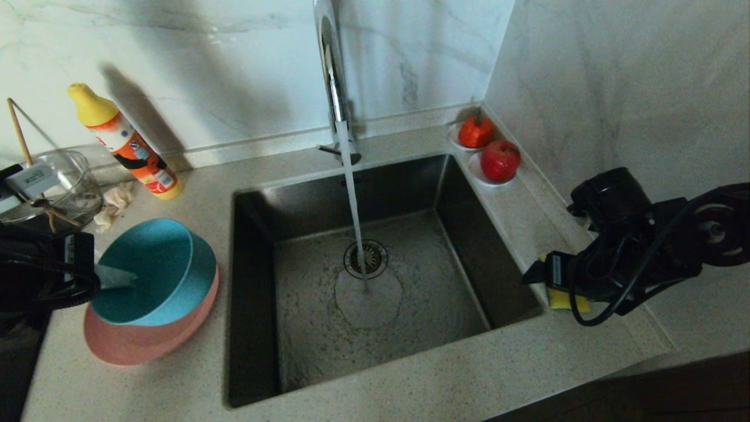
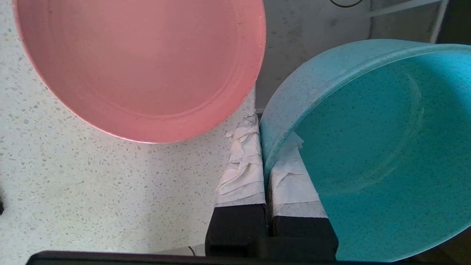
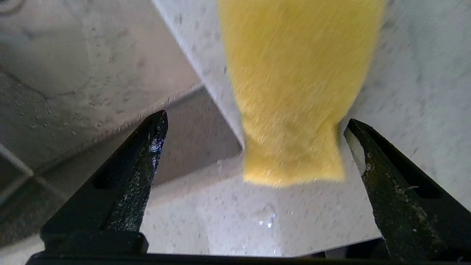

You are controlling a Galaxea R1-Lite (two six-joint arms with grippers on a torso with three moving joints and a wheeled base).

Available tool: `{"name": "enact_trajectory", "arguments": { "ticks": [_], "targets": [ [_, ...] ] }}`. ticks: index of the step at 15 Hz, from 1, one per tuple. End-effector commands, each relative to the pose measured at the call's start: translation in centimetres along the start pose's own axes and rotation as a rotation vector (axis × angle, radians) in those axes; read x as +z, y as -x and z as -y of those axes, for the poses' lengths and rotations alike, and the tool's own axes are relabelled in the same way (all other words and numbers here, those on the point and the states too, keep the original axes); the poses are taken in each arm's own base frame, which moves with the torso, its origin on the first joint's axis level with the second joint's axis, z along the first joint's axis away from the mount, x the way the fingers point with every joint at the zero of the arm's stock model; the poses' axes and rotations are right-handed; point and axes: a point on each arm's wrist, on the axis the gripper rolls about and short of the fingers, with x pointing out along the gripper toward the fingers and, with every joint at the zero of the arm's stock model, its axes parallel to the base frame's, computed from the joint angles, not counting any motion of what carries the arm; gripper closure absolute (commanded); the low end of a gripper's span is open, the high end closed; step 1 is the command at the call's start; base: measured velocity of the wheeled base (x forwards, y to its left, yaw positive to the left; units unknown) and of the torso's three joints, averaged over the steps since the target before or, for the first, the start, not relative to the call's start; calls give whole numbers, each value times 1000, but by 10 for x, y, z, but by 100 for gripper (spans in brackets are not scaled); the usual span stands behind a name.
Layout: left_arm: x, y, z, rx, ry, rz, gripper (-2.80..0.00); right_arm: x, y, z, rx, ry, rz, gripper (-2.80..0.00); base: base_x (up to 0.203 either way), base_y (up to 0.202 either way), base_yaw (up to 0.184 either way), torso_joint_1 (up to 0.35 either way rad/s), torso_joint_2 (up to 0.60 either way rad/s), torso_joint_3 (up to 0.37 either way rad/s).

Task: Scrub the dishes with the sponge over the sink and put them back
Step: Pick up a bowl and the sponge

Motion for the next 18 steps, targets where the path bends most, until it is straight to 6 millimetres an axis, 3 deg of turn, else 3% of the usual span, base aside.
{"name": "enact_trajectory", "arguments": {
  "ticks": [1, 18],
  "targets": [
    [0, -1, 0, 0, 3, -7, 0, -4, 2, -4, 6, 9, -11, -280, 0, 0, 0, 0, 0, 0],
    [0, 1, 0, 0, 1, 0, 0, -13, 7, -13, -26, -23, -100, -280, 0, 0, 0, 0, 0, 0]
  ]
}}
